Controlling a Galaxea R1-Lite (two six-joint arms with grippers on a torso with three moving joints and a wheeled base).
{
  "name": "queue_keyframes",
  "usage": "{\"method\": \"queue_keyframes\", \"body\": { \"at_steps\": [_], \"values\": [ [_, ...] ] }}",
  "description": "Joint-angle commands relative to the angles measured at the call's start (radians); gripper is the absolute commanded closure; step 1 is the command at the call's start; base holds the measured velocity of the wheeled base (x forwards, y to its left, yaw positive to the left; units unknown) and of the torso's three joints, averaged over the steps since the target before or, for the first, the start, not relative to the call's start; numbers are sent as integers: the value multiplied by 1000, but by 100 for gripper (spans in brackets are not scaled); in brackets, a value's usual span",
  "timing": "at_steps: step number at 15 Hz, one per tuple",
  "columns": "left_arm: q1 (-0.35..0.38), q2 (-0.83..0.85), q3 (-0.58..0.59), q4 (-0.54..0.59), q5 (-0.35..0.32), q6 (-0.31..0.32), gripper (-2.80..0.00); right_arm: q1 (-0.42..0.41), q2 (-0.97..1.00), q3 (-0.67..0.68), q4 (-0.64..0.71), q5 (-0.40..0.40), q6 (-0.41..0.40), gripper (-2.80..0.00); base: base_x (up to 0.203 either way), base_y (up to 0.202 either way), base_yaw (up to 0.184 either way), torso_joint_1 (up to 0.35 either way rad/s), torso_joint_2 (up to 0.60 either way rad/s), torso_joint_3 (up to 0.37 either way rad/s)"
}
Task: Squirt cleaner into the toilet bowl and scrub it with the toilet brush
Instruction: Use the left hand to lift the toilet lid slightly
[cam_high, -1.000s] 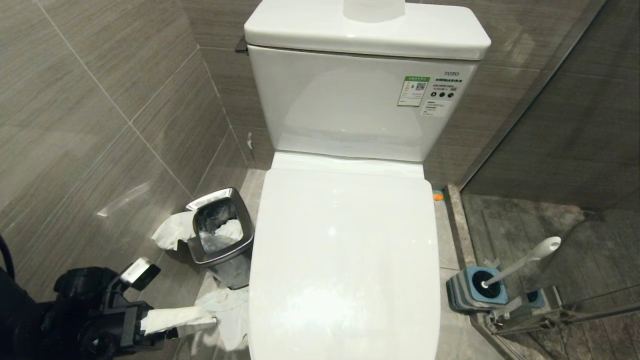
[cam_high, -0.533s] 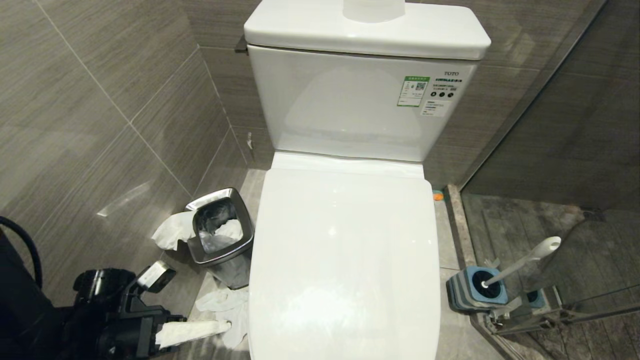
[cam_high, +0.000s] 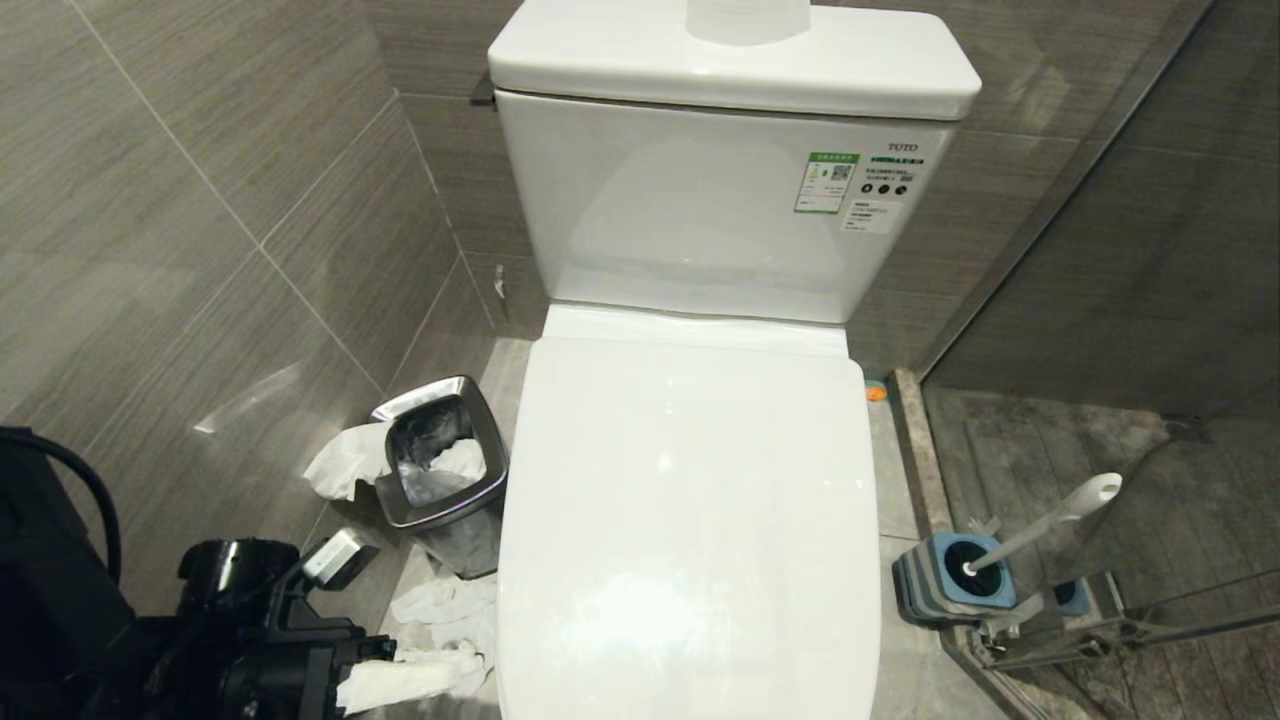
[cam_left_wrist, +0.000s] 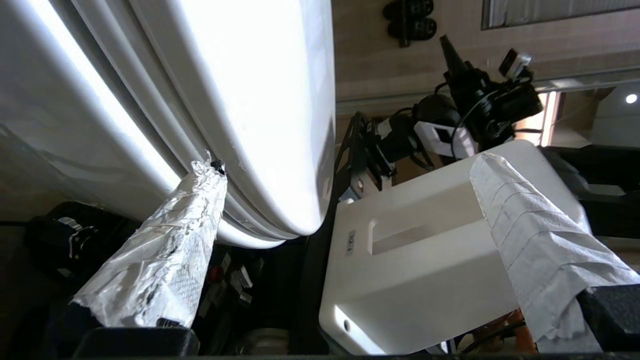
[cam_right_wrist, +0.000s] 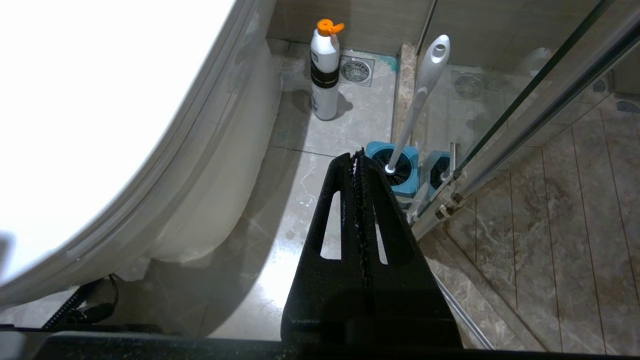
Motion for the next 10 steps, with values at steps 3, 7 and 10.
{"method": "queue_keyframes", "body": {
  "at_steps": [3, 7, 10],
  "values": [
    [-34, 6, -2, -14, 62, 19, -280, 0, 1, -1, 0, 0, 0, 0, 0, 0, 0, 0, 0, 0],
    [-59, 9, -4, -39, 147, 30, -280, 0, 1, -1, 0, 0, 0, 0, 0, 0, 0, 0, 0, 0],
    [-80, 19, -4, -37, 174, 43, -280, 0, 1, 0, 0, 0, 0, 0, 0, 0, 0, 0, 0, 0]
  ]
}}
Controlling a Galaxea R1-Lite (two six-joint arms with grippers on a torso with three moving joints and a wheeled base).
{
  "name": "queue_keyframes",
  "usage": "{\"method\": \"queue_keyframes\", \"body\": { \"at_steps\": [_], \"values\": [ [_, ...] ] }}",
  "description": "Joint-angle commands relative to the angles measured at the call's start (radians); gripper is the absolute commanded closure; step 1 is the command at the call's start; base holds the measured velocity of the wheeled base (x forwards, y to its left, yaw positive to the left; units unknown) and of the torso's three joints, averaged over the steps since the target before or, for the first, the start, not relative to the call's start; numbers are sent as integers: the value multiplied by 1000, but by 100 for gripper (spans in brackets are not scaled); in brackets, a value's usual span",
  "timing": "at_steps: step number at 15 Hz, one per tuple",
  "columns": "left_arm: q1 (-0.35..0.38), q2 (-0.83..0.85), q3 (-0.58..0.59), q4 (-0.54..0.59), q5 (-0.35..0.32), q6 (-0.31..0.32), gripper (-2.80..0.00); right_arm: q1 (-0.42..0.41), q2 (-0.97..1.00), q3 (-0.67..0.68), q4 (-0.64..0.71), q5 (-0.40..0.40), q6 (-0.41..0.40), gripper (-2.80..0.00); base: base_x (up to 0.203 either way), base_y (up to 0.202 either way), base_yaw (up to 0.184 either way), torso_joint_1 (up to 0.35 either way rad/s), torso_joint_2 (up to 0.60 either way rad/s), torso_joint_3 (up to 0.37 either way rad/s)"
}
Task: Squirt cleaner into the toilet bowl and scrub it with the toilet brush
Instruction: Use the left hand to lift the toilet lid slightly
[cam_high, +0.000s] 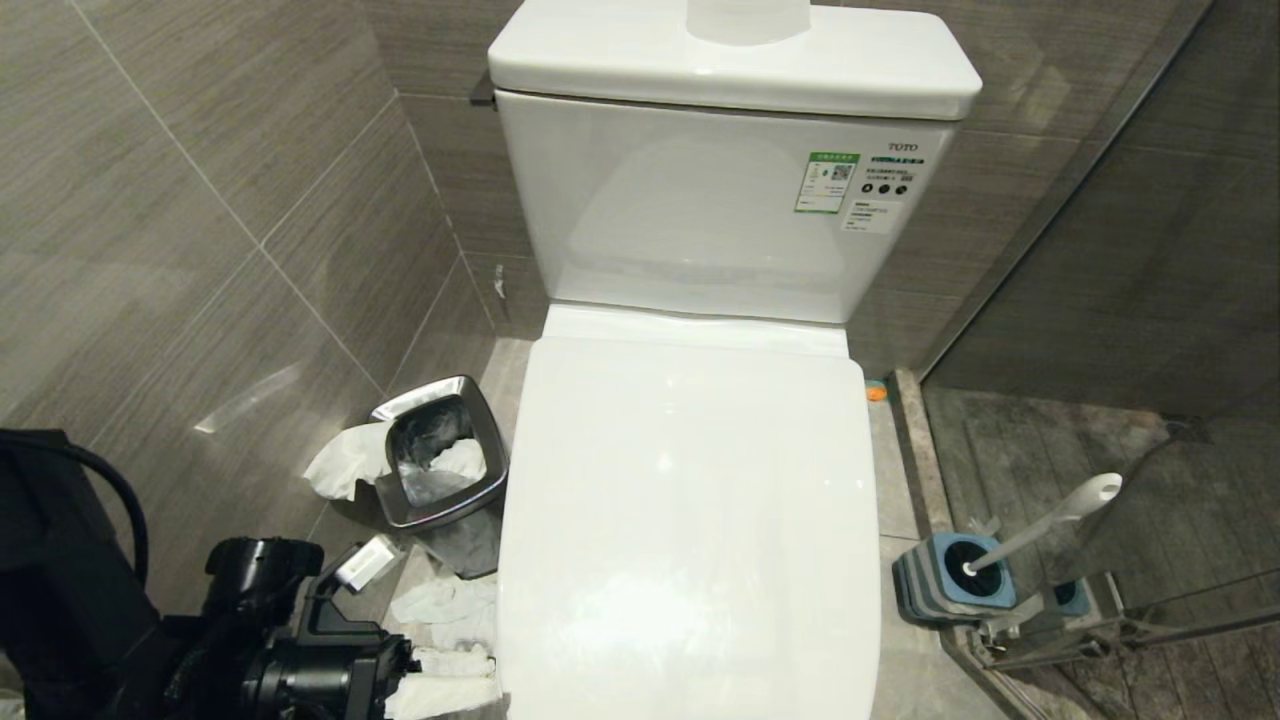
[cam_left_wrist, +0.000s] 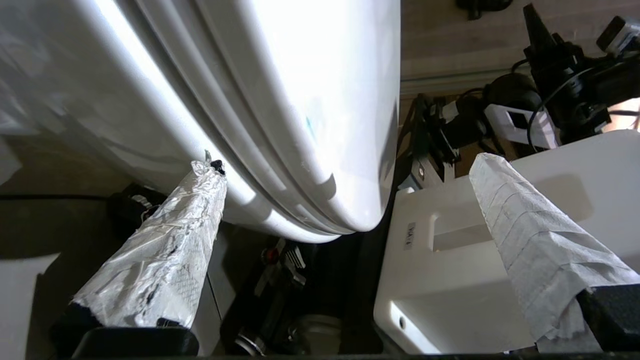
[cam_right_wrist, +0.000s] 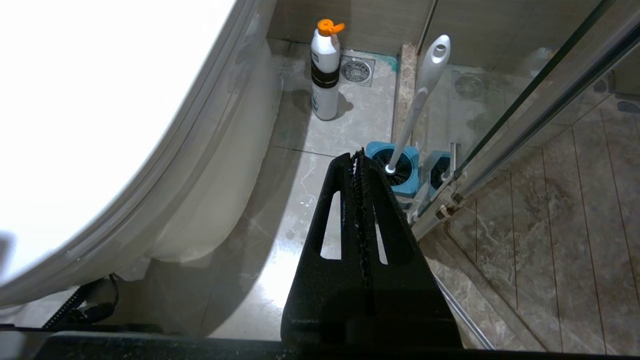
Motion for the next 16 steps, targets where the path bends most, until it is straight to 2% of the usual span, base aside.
{"method": "queue_keyframes", "body": {
  "at_steps": [1, 6, 11, 16],
  "values": [
    [-15, 9, -1, -8, -4, 1, -280, 0, 1, -1, 0, 0, 0, 0, 0, 0, 0, 0, 0, 0],
    [-30, 8, -3, -10, 1, 6, -280, 0, 1, 0, 0, 0, 0, 0, 0, 0, 0, 0, 0, 0],
    [-39, 12, -3, -20, 85, 22, -280, 0, 1, -1, 0, 0, 0, 0, 0, 0, 0, 0, 0, 0],
    [-50, 16, 0, -54, 117, 25, -280, 0, 1, -1, 0, 0, 0, 0, 0, 0, 0, 0, 0, 0]
  ]
}}
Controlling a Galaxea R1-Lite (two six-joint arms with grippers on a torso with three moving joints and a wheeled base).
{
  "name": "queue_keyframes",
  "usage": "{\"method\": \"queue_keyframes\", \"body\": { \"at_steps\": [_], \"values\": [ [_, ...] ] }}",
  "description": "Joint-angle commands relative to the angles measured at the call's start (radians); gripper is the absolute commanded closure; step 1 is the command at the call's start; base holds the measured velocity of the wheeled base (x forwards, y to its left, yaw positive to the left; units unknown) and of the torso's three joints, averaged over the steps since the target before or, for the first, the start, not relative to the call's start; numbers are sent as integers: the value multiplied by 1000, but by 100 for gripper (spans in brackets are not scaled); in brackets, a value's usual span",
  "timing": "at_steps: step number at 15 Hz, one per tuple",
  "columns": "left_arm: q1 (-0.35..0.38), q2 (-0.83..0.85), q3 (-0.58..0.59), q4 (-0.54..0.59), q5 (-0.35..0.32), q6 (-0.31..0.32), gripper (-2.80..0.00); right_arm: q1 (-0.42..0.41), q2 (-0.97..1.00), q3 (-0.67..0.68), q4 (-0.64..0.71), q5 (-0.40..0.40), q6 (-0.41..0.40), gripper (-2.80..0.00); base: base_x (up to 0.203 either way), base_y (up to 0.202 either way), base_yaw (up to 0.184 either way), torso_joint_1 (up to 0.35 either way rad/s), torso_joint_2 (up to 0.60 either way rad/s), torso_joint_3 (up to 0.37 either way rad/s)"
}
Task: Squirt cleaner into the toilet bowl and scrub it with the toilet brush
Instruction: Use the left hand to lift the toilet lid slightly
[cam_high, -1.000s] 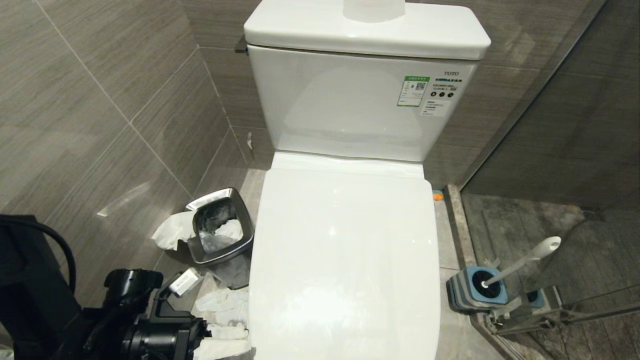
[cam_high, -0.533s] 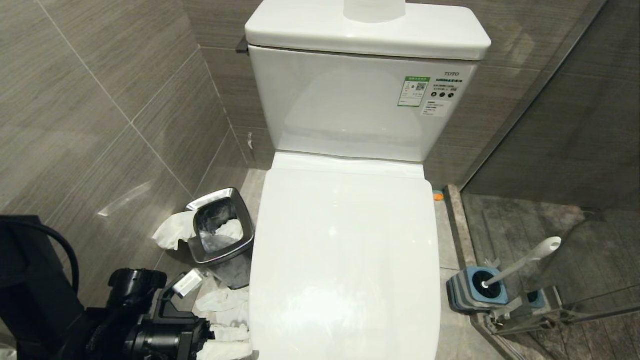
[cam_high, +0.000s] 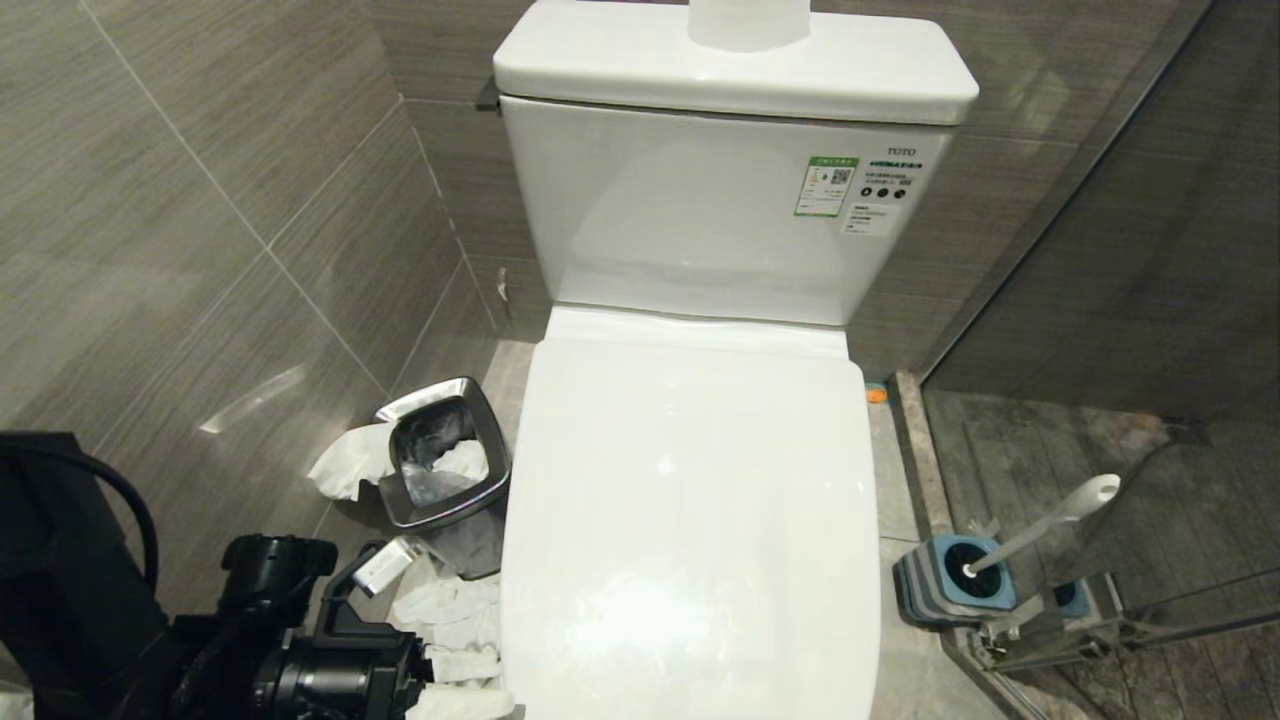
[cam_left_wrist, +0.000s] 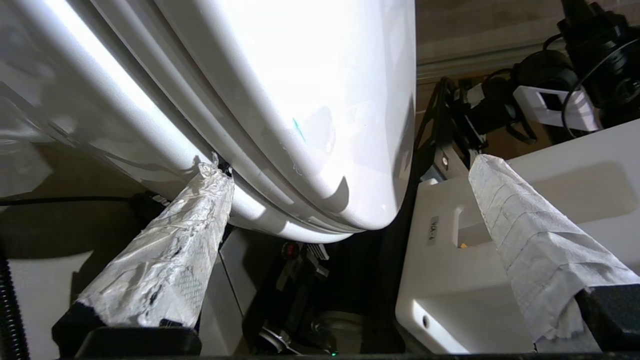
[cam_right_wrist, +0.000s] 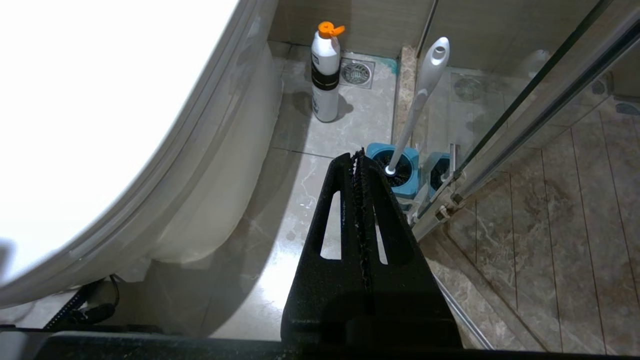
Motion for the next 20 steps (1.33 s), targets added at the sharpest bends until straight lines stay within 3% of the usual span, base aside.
{"method": "queue_keyframes", "body": {
  "at_steps": [1, 5, 12, 20],
  "values": [
    [-3, 8, 0, -5, 10, 2, -280, 0, 1, -1, 0, 0, 0, 0, 0, 0, 0, 0, 0, 0],
    [0, 11, -3, 4, 43, 0, -280, 0, 1, 0, 0, 0, 0, 0, 0, 0, 0, 0, 0, 0],
    [30, 16, -4, 69, 37, -11, -280, 0, 1, 0, 0, 0, 0, 0, 0, 0, 0, 0, 0, 0],
    [13, -7, 3, 17, 40, 36, -280, 0, 1, 0, 0, 0, 0, 0, 0, 0, 0, 0, 0, 0]
  ]
}}
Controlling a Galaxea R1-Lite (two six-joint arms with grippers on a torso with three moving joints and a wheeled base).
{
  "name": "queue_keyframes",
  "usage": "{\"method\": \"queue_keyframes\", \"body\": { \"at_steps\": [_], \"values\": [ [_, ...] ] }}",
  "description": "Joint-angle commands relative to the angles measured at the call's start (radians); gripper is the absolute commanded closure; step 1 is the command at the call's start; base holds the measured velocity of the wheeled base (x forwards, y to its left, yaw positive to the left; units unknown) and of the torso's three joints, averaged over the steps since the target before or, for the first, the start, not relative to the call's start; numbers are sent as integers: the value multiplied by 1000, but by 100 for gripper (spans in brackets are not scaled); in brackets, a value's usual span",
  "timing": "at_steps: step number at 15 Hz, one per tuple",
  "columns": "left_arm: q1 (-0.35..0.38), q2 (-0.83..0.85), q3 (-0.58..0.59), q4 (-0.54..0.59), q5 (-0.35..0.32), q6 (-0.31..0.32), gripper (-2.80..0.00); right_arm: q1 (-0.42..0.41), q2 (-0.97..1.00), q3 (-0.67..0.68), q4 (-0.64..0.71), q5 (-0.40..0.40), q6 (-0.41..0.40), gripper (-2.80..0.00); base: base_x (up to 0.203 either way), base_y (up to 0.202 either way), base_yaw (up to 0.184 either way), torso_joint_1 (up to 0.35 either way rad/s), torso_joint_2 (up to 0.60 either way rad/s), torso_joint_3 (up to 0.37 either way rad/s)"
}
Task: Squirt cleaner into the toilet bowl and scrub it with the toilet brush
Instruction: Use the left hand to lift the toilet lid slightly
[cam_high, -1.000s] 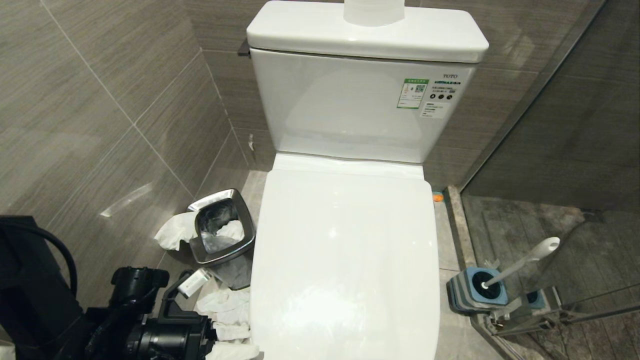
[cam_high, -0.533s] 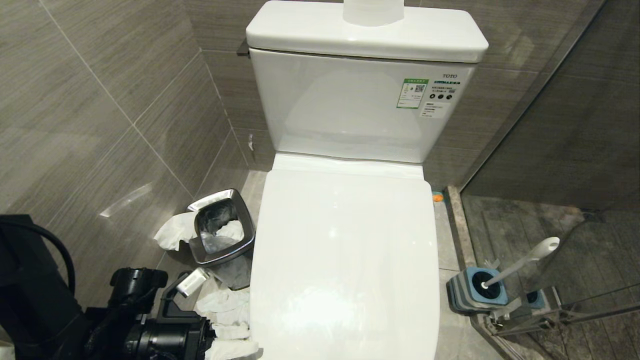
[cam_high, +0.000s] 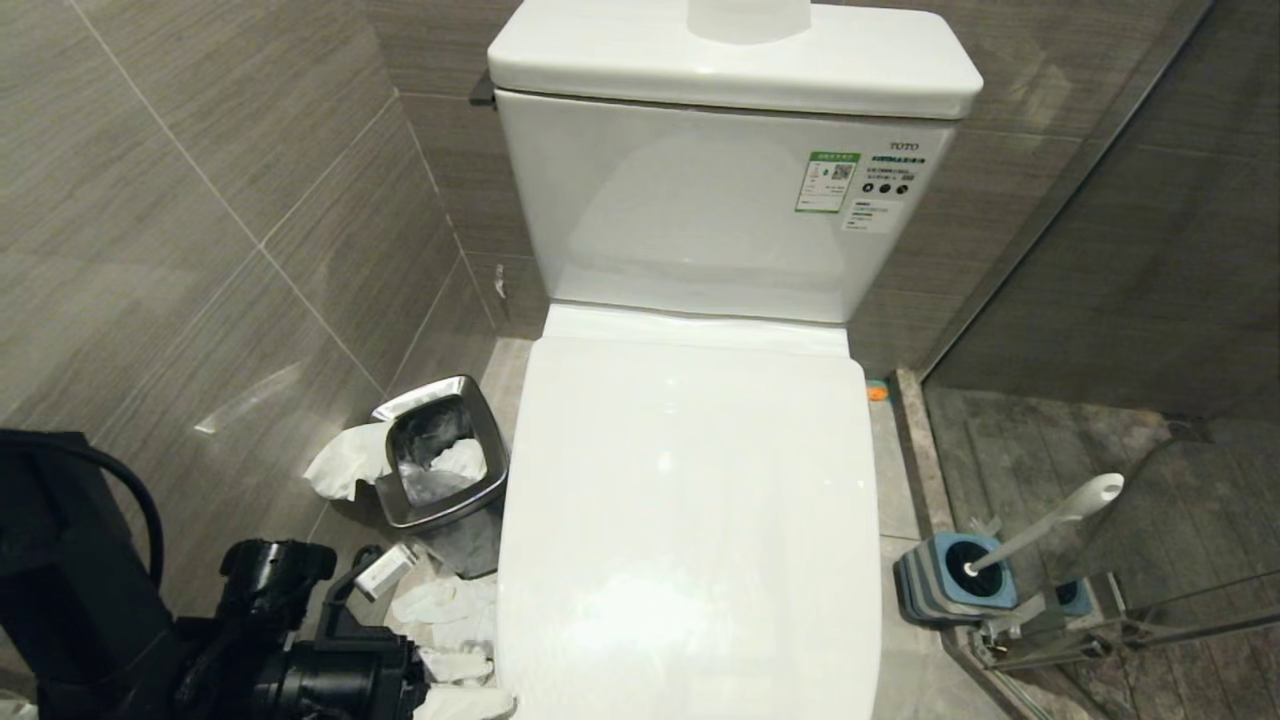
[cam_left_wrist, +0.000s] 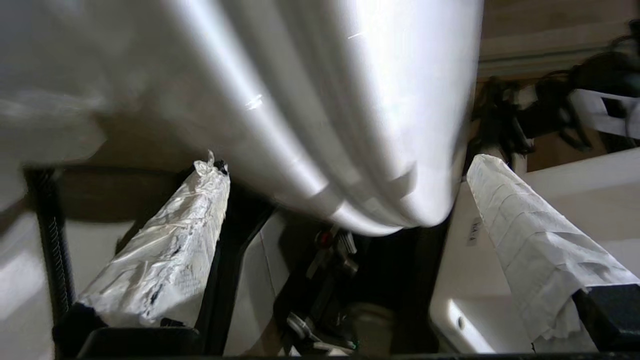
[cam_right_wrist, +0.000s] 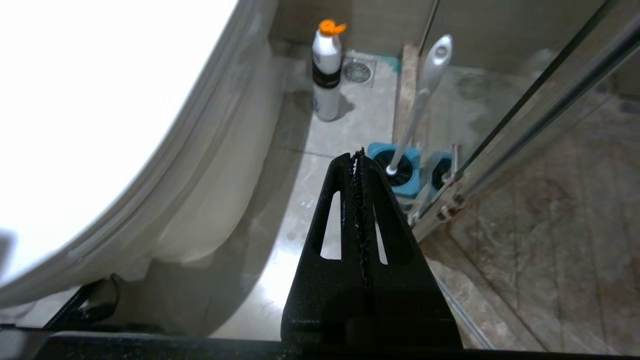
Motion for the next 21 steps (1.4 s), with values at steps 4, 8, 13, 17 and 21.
{"method": "queue_keyframes", "body": {
  "at_steps": [4, 8, 13, 17, 21],
  "values": [
    [25, -12, -3, -25, -15, -30, -280, 0, 1, -1, 1, 0, 1, 0, 0, 0, 0, 0, 0, 0],
    [87, -24, -7, -25, -99, -55, -280, 0, 1, 0, 1, 0, 1, 0, 0, 0, 0, 0, 0, 0],
    [107, -37, 0, -26, -192, -57, -280, 0, 1, 0, 1, 0, 1, 0, 0, 0, 0, 0, 0, 0],
    [79, -38, 7, -29, -150, -35, -280, 0, 1, 0, 1, 0, 1, 0, 0, 0, 0, 0, 0, 0],
    [47, -46, 10, -33, -111, -29, -280, 0, 1, 0, 1, 0, 1, 0, 0, 0, 0, 0, 0, 0]
  ]
}}
